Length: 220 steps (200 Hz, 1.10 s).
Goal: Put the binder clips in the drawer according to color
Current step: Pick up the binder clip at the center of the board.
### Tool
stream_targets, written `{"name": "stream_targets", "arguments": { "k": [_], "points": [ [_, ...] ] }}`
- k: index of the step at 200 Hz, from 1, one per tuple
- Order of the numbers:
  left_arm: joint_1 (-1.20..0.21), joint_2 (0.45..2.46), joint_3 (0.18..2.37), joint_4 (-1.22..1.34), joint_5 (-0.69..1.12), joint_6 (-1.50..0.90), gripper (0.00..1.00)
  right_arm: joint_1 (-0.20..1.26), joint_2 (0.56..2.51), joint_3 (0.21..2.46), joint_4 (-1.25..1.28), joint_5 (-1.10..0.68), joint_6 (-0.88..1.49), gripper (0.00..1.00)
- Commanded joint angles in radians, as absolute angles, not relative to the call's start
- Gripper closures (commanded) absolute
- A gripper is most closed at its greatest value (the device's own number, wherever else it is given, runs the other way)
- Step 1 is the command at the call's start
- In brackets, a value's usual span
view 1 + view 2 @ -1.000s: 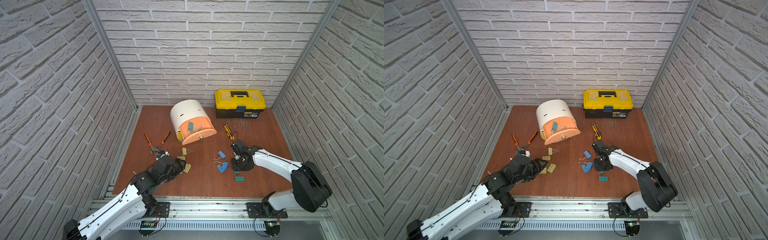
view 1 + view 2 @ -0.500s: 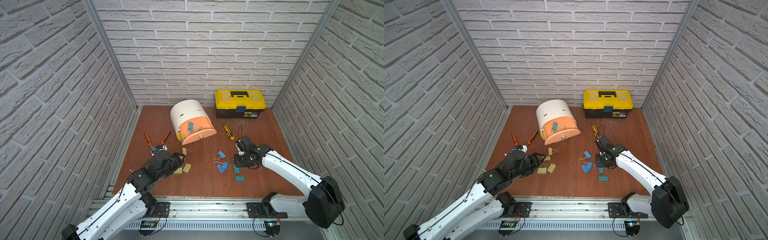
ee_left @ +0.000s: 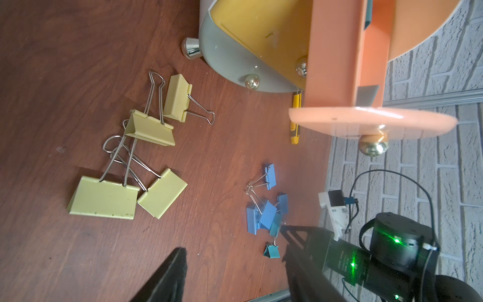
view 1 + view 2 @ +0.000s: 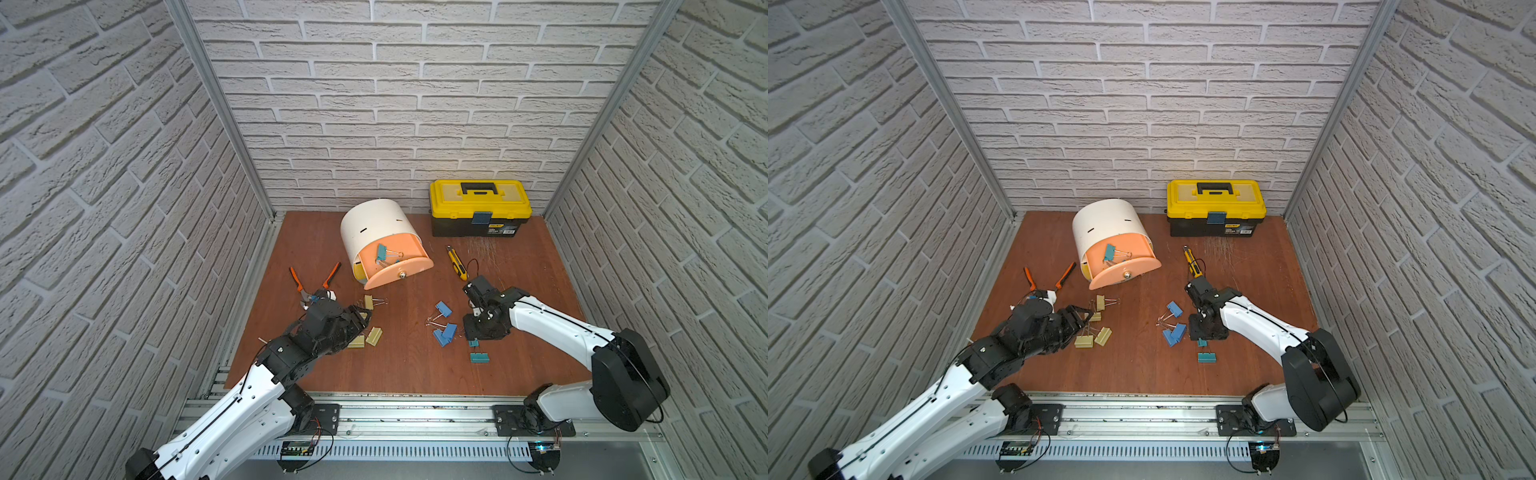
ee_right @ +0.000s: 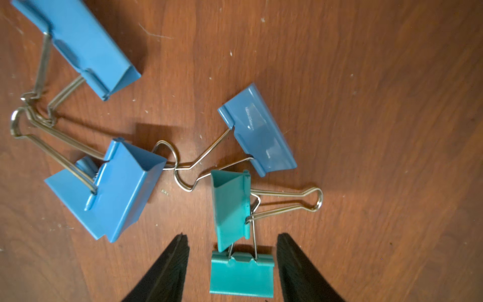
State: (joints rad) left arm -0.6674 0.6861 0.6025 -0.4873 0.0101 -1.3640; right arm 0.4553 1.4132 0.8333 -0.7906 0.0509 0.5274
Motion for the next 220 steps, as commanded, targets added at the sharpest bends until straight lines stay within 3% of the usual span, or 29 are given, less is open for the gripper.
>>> {"name": "stream_targets", "arguments": {
  "k": [1, 35, 130, 220],
  "points": [
    [-0.657, 0.668, 0.592, -0.464, 0.021, -1.353, 0.35, 0.45, 1.434, 0.813, -0.753, 0.052, 0.539, 0.44],
    [-0.645, 0.653, 0.585, -0.477, 0.031, -1.356, 0.35, 0.451, 1.469, 0.798, -0.719, 0.036, 0.543, 0.51],
    [-0.632, 0.661, 0.592, -0.474, 0.046, -1.352, 0.35, 0.452, 1.566, 0.818, -0.684, 0.041, 0.536, 0.58],
    [-0.626, 0.678, 0.604, -0.465, 0.049, -1.349, 0.35, 0.452, 1.476, 0.78, -0.706, 0.046, 0.536, 0.7]
  ]
}}
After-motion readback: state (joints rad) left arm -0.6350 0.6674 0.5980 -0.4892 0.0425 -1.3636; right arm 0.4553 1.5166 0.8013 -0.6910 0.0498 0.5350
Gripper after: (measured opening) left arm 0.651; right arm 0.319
